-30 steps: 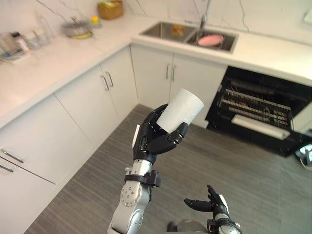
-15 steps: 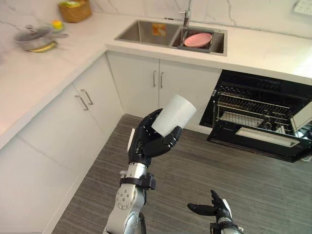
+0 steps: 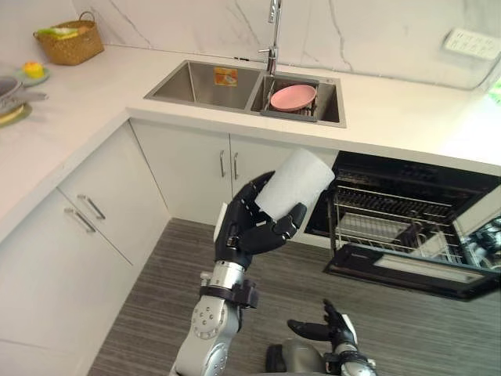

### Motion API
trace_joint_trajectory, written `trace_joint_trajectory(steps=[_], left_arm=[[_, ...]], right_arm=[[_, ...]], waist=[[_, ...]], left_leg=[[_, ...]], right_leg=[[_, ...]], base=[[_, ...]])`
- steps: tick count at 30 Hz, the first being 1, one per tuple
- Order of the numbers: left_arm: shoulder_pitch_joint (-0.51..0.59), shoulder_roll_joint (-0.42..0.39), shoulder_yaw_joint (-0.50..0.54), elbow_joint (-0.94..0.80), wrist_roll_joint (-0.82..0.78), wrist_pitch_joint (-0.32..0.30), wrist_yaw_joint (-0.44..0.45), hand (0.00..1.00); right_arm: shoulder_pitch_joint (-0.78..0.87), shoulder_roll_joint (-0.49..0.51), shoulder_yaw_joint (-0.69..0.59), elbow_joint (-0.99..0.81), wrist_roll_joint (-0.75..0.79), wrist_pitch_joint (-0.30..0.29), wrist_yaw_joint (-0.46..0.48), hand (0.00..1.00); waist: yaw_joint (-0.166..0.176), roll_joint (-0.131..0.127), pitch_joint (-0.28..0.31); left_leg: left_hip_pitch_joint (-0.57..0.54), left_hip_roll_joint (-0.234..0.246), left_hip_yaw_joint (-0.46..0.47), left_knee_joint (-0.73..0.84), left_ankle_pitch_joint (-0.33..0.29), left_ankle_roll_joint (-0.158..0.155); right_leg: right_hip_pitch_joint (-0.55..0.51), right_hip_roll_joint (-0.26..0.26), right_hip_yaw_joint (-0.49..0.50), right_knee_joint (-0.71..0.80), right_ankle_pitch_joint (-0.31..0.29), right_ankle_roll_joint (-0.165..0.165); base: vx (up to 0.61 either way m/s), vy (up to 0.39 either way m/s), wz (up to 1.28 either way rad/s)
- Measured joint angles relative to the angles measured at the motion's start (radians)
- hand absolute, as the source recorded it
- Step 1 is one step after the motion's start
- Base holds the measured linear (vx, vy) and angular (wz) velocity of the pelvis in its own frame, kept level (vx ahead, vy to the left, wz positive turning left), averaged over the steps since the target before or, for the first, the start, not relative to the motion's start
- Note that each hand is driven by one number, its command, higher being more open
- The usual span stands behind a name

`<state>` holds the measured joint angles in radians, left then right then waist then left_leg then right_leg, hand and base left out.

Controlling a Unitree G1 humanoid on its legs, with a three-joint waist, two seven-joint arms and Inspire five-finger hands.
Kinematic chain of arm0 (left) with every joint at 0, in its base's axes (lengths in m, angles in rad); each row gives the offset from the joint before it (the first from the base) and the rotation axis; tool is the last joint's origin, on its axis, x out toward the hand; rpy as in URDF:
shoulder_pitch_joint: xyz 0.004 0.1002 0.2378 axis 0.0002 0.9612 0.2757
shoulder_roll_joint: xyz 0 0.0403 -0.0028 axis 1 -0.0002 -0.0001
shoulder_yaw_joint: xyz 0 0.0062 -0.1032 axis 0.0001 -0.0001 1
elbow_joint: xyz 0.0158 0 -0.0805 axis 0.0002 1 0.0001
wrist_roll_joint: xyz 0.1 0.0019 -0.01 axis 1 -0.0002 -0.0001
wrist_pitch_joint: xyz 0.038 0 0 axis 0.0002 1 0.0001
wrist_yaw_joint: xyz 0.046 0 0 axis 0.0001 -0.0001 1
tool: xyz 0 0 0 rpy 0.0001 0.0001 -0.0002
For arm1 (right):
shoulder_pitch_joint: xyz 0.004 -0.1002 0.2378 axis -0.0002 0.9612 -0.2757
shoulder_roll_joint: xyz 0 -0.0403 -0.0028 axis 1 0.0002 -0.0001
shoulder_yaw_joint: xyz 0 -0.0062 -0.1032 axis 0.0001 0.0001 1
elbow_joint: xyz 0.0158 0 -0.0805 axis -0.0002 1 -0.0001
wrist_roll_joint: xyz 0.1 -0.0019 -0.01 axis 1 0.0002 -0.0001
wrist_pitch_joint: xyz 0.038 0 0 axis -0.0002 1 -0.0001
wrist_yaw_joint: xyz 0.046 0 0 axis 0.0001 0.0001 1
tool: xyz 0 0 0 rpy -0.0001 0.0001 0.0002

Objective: Walk over to the sink, pick up the cup, carry it to the dishwasher, place the cup inside the dishwasher, then close the dishwasher door

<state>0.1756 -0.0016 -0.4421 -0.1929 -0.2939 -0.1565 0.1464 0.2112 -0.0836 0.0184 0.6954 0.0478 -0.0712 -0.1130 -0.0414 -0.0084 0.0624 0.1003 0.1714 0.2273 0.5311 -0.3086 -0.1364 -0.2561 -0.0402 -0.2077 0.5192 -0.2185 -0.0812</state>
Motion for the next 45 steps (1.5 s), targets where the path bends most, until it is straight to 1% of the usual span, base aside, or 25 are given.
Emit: trace_joint_trajectory(steps=[2, 3, 5, 7, 9, 11, 12, 13, 14, 16, 18, 20, 22, 24, 25, 27, 29, 33, 35, 39, 41, 42, 43, 44, 45], left_arm=[[0.012, -0.01, 0.004, 0.005, 0.0, 0.006, -0.001, 0.0], [0.017, -0.016, 0.004, -0.001, -0.001, 0.005, -0.003, 0.0], [0.016, -0.017, 0.012, -0.022, -0.002, 0.0, -0.011, 0.0], [0.019, -0.019, 0.026, -0.049, -0.002, -0.009, -0.019, 0.0], [0.02, -0.014, 0.033, -0.049, -0.002, -0.021, -0.019, 0.0], [0.022, -0.012, 0.039, -0.038, -0.002, -0.02, -0.019, 0.0], [0.028, -0.011, 0.039, -0.038, -0.001, -0.02, -0.017, 0.0], [0.031, -0.01, 0.04, -0.038, -0.001, -0.021, -0.015, 0.0], [0.035, -0.009, 0.038, -0.038, 0.0, -0.021, -0.014, 0.0], [0.031, 0.02, 0.042, -0.039, 0.0, -0.021, 0.004, 0.0], [0.034, 0.023, 0.041, -0.039, 0.0, -0.019, 0.011, 0.0], [0.033, 0.023, 0.036, -0.039, 0.001, -0.019, 0.011, 0.0], [0.028, 0.026, 0.02, -0.04, 0.004, -0.019, 0.011, 0.0], [0.015, 0.047, -0.018, -0.04, 0.033, -0.02, 0.022, 0.0], [0.012, 0.052, -0.023, -0.041, 0.043, -0.02, 0.024, 0.0], [-0.005, 0.066, -0.028, -0.044, 0.065, -0.02, 0.032, 0.0], [-0.014, 0.065, -0.016, -0.045, 0.076, -0.021, 0.046, 0.0], [-0.04, 0.064, 0.054, -0.045, 0.08, -0.026, 0.096, 0.0], [-0.045, 0.059, 0.072, -0.046, 0.084, -0.026, 0.117, 0.0], [-0.058, 0.03, 0.061, -0.046, 0.12, -0.027, 0.117, 0.0], [-0.072, 0.018, 0.05, -0.047, 0.136, -0.027, 0.117, 0.0], [-0.083, 0.018, 0.045, -0.047, 0.138, -0.027, 0.116, 0.0], [-0.084, 0.02, 0.051, -0.047, 0.138, -0.027, 0.117, 0.0], [-0.084, 0.019, 0.055, -0.047, 0.138, -0.027, 0.118, 0.0], [-0.086, 0.011, 0.065, -0.048, 0.138, -0.034, 0.12, 0.0]], right_arm=[[0.027, 0.0, 0.007, -0.025, 0.002, 0.0, -0.007, 1.0], [0.044, -0.004, 0.007, -0.048, 0.006, -0.003, -0.012, 1.0], [0.041, -0.005, 0.006, -0.06, 0.007, -0.008, -0.017, 1.0], [0.028, -0.012, 0.004, -0.059, 0.009, -0.012, -0.018, 1.0], [0.006, -0.011, 0.006, -0.043, 0.01, -0.014, -0.018, 1.0], [-0.014, -0.016, 0.007, -0.004, 0.01, -0.013, -0.018, 1.0], [-0.024, -0.022, 0.008, 0.015, 0.01, -0.012, -0.019, 1.0], [-0.026, -0.024, 0.012, 0.025, 0.01, -0.012, -0.019, 1.0], [-0.026, -0.023, 0.018, 0.029, 0.01, -0.011, -0.019, 1.0], [-0.02, 0.013, 0.03, 0.007, 0.01, -0.006, -0.019, 1.0], [-0.017, 0.033, 0.032, -0.07, 0.01, -0.006, -0.019, 1.0], [-0.011, 0.038, 0.04, -0.136, 0.01, -0.006, -0.018, 1.0], [-0.007, 0.039, 0.077, -0.264, 0.008, -0.007, -0.017, 1.0], [-0.021, 0.041, 0.115, -0.382, -0.001, -0.016, -0.015, 1.0], [-0.03, 0.041, 0.122, -0.399, -0.003, -0.021, -0.015, 1.0], [-0.079, 0.041, 0.141, -0.444, -0.036, -0.04, -0.02, 1.0], [-0.105, 0.041, 0.147, -0.456, -0.054, -0.05, -0.021, 1.0], [-0.123, 0.041, 0.146, -0.498, -0.084, -0.05, -0.023, 1.0], [-0.102, 0.031, 0.142, -0.552, -0.09, -0.05, -0.031, 1.0], [-0.008, -0.007, 0.09, -0.728, -0.09, -0.053, -0.058, 1.0], [0.007, -0.018, 0.052, -0.774, -0.09, -0.059, -0.067, 1.0], [0.008, -0.02, 0.03, -0.796, -0.089, -0.061, -0.07, 1.0], [0.008, -0.02, 0.026, -0.807, -0.084, -0.068, -0.071, 1.0], [0.009, -0.022, 0.027, -0.816, -0.081, -0.069, -0.071, 1.0], [0.009, -0.034, 0.032, -0.851, -0.071, -0.073, -0.069, 1.0]], waist=[[0.01, -0.002, 0.006], [0.024, -0.009, 0.01], [0.043, -0.009, 0.009], [0.061, -0.01, 0.009], [0.07, -0.014, 0.01], [0.069, -0.015, 0.011], [0.07, -0.015, 0.011], [0.073, -0.012, 0.009], [0.075, -0.006, 0.006], [0.054, -0.056, -0.007], [0.056, -0.072, -0.006], [0.051, -0.072, -0.006], [0.052, -0.072, -0.006], [0.05, -0.072, -0.006], [0.05, -0.072, -0.006], [0.041, -0.072, -0.007], [0.034, -0.072, -0.009], [0.027, -0.067, -0.009], [0.022, -0.055, -0.01], [-0.027, -0.03, -0.013], [-0.038, -0.016, -0.015], [-0.041, -0.002, -0.006], [-0.043, 0.004, 0.0], [-0.043, 0.007, 0.003], [-0.041, 0.035, 0.019]], left_leg=[[-0.082, 0.047, -0.02, 0.26, 0.028, -0.019], [-0.131, 0.074, -0.01, 0.375, 0.027, -0.012], [-0.203, 0.114, 0.026, 0.431, 0.014, 0.021], [-0.263, 0.12, 0.032, 0.352, -0.004, 0.051], [-0.287, 0.064, -0.005, 0.131, -0.006, 0.071], [-0.307, -0.028, -0.103, -0.049, 0.028, 0.082], [-0.314, -0.075, -0.171, -0.146, 0.079, 0.073], [-0.311, -0.095, -0.21, -0.202, 0.184, 0.072], [-0.296, -0.098, -0.208, -0.203, 0.23, 0.079], [-0.312, -0.119, -0.146, -0.128, 0.156, 0.111], [-0.311, -0.124, -0.078, -0.094, 0.111, 0.134], [-0.294, -0.132, -0.047, -0.099, 0.096, 0.147], [-0.241, -0.144, 0.012, -0.138, 0.082, 0.158], [-0.182, -0.147, 0.075, -0.175, 0.07, 0.168], [-0.171, -0.147, 0.089, -0.183, 0.069, 0.169], [-0.137, -0.147, 0.141, -0.219, 0.069, 0.17], [-0.128, -0.143, 0.17, -0.234, 0.07, 0.172], [-0.113, -0.103, 0.197, -0.247, 0.071, 0.172], [-0.105, -0.087, 0.192, -0.253, 0.069, 0.167], [-0.05, -0.081, 0.193, -0.307, 0.081, 0.144], [-0.048, -0.064, 0.198, -0.301, 0.078, 0.128], [-0.062, -0.032, 0.198, -0.228, 0.056, 0.088], [-0.092, 0.003, 0.197, -0.102, 0.044, 0.07], [-0.11, 0.021, 0.196, -0.034, 0.044, 0.07], [-0.137, 0.069, 0.19, 0.098, 0.045, 0.068]], right_leg=[[0.12, 0.012, -0.01, -0.088, -0.001, -0.002], [0.186, 0.019, -0.009, -0.134, -0.002, -0.004], [0.25, 0.024, 0.0, -0.195, -0.006, -0.004], [0.268, 0.023, 0.026, -0.217, -0.02, -0.008], [0.283, 0.004, 0.061, -0.228, -0.029, 0.013], [0.292, -0.031, 0.099, -0.228, -0.044, 0.048], [0.297, -0.048, 0.135, -0.227, -0.05, 0.08], [0.302, -0.054, 0.175, -0.222, -0.061, 0.112], [0.307, -0.051, 0.197, -0.222, -0.069, 0.125], [0.315, -0.096, 0.256, -0.252, -0.062, 0.153], [0.299, -0.12, 0.315, -0.26, -0.048, 0.177], [0.287, -0.131, 0.343, -0.246, -0.039, 0.193], [0.232, -0.141, 0.4, -0.151, -0.037, 0.195], [0.154, -0.144, 0.392, -0.005, -0.018, 0.219], [0.14, -0.149, 0.376, 0.017, -0.012, 0.218], [0.113, -0.183, 0.25, 0.029, 0.007, 0.201], [0.112, -0.196, 0.183, 0.0, 0.009, 0.198], [0.116, -0.181, 0.013, -0.086, 0.029, 0.172], [0.143, -0.15, 0.008, -0.152, 0.043, 0.156], [0.213, -0.116, 0.018, -0.273, 0.064, 0.158], [0.233, -0.095, 0.029, -0.327, 0.081, 0.164], [0.253, -0.077, 0.04, -0.351, 0.09, 0.165], [0.275, -0.066, 0.059, -0.37, 0.097, 0.162], [0.284, -0.062, 0.071, -0.373, 0.097, 0.161], [0.305, -0.04, 0.097, -0.379, 0.096, 0.16]], base=[[0.42, -0.163, 0.16], [0.4, -0.111, 0.02], [0.28, -0.018, -0.14], [0.16, 0.049, -0.3], [0.19, 0.138, -0.4], [0.31, 0.278, -0.52], [0.35, 0.353, -0.88], [0.32, 0.325, -0.95], [0.32, 0.316, -0.84], [0.31, 0.321, -0.6], [0.25, 0.318, -0.77], [0.18, 0.261, -0.73], [0.11, 0.179, -0.82], [0.07, 0.138, -0.8], [0.03, 0.095, -0.67], [0.02, 0.071, -0.77], [0.01, 0.018, -0.69], [0.01, -0.094, -0.72], [0.02, -0.162, -0.79], [0.04, -0.072, -0.34], [0.04, -0.037, -0.32], [0.02, -0.058, -0.43], [0.02, -0.062, -0.48], [0.02, -0.04, -0.61], [0.03, -0.032, -0.57]])
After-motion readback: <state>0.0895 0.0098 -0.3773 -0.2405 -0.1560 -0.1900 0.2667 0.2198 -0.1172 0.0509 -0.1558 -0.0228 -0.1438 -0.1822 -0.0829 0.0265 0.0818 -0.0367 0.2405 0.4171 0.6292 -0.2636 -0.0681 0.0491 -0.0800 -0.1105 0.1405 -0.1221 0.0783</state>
